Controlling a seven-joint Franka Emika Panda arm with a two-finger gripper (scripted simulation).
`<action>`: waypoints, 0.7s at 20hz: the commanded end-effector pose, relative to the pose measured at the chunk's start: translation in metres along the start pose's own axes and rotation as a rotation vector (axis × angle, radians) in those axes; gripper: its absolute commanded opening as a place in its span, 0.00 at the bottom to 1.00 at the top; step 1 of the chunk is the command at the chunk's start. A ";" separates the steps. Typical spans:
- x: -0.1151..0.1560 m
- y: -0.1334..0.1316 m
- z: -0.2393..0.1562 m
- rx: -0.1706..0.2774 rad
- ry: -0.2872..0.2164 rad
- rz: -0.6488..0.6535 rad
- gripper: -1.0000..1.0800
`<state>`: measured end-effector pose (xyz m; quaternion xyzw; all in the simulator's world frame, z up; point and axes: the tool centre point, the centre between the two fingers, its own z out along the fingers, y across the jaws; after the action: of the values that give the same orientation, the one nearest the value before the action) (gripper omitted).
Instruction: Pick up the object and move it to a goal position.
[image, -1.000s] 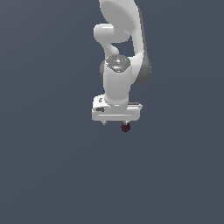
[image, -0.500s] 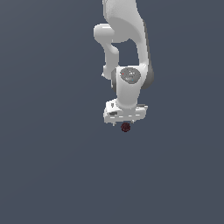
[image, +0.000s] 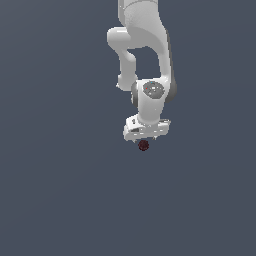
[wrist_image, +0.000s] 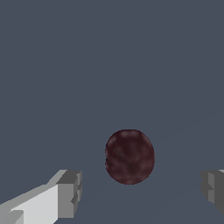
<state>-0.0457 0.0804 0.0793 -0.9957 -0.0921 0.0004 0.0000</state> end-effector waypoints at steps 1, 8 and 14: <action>0.000 0.000 0.001 0.000 0.001 0.000 0.96; -0.001 0.000 0.027 0.000 0.001 -0.001 0.96; -0.001 -0.001 0.049 0.000 0.001 -0.002 0.96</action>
<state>-0.0478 0.0806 0.0347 -0.9957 -0.0931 0.0007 0.0000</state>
